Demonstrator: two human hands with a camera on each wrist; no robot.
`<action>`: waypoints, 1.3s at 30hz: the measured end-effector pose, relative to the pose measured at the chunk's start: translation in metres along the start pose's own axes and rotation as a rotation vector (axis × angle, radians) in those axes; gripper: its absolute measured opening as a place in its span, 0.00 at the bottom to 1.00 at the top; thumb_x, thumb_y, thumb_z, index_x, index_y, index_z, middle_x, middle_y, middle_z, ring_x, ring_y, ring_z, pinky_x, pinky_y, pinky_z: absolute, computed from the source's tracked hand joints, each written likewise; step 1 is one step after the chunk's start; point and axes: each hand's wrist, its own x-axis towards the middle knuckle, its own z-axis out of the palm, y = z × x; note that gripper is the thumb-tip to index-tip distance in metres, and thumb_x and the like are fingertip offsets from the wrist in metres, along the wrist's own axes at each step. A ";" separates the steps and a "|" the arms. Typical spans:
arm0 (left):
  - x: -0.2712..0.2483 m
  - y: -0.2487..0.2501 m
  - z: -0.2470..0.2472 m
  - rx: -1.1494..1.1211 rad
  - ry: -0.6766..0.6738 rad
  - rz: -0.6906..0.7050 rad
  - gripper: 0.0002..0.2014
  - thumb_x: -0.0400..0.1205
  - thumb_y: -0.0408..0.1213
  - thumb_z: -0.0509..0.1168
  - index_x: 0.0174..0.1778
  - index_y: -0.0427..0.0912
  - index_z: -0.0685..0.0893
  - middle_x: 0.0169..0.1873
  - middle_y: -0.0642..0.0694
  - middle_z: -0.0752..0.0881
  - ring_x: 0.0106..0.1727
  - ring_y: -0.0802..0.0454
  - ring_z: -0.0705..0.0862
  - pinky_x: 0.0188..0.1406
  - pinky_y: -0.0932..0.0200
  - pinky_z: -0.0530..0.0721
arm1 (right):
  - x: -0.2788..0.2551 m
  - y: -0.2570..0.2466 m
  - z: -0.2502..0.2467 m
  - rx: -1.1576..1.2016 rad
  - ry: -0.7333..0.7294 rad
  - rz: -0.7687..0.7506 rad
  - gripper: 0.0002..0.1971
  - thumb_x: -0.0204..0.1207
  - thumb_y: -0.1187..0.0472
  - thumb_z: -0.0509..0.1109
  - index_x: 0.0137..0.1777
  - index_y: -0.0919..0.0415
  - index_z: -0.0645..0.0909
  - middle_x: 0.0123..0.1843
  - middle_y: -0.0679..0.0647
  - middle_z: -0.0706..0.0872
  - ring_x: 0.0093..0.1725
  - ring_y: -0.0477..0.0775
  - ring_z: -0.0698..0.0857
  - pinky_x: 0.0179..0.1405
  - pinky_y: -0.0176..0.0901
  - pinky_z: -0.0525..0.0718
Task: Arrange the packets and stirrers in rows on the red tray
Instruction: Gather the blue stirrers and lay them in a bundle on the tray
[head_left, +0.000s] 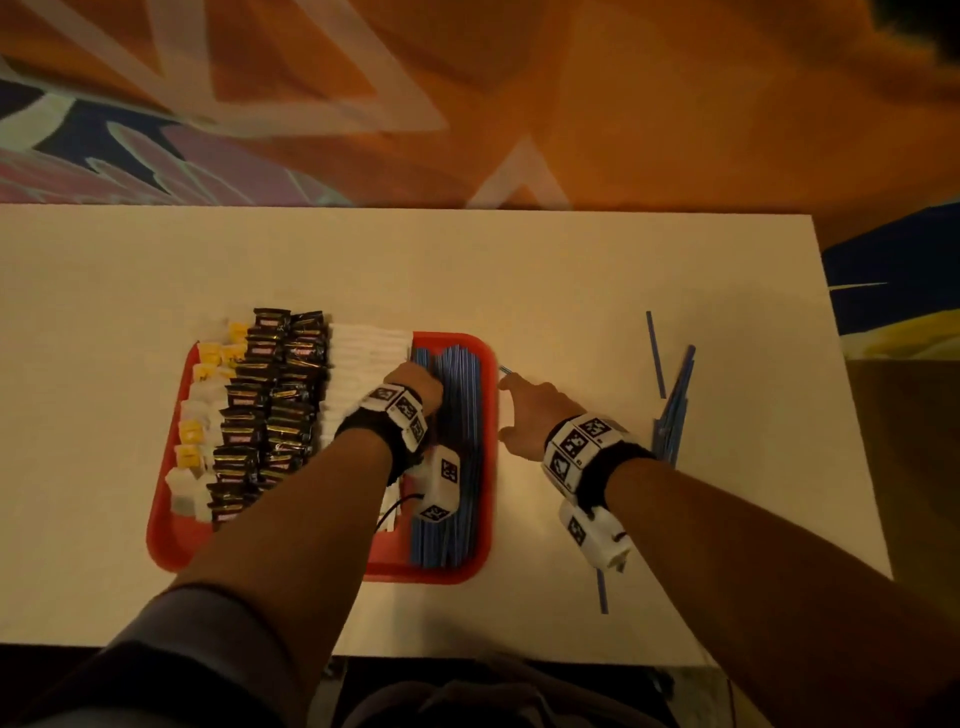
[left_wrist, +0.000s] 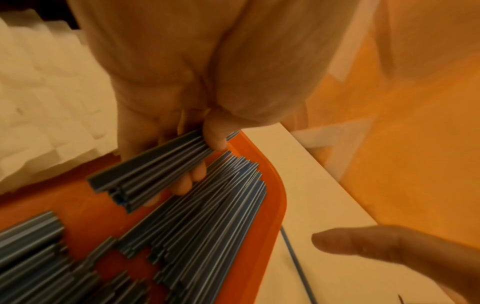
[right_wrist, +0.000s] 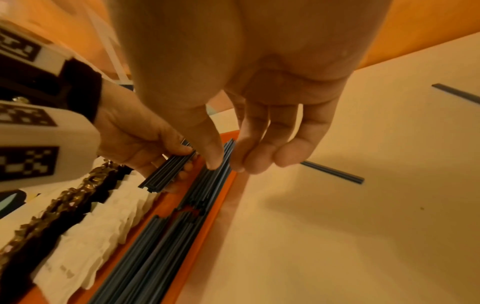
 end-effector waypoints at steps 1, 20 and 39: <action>0.003 0.001 0.002 0.028 0.007 0.014 0.15 0.89 0.34 0.58 0.65 0.27 0.82 0.64 0.31 0.84 0.66 0.35 0.83 0.62 0.49 0.81 | 0.003 -0.002 0.002 0.013 0.003 0.003 0.30 0.76 0.53 0.71 0.77 0.51 0.66 0.65 0.57 0.81 0.57 0.60 0.84 0.55 0.51 0.84; 0.012 -0.040 0.004 0.136 0.190 0.269 0.11 0.81 0.41 0.71 0.56 0.40 0.88 0.52 0.39 0.88 0.53 0.39 0.87 0.46 0.54 0.83 | 0.059 -0.026 0.041 -0.354 0.201 -0.272 0.31 0.73 0.55 0.76 0.77 0.50 0.72 0.82 0.52 0.65 0.82 0.56 0.60 0.78 0.59 0.58; 0.007 -0.057 0.027 0.409 0.188 0.745 0.19 0.80 0.31 0.68 0.68 0.35 0.83 0.67 0.37 0.80 0.64 0.35 0.79 0.61 0.40 0.83 | 0.048 -0.001 0.038 -0.245 0.256 -0.298 0.31 0.77 0.54 0.73 0.79 0.51 0.69 0.82 0.49 0.66 0.83 0.52 0.59 0.80 0.52 0.55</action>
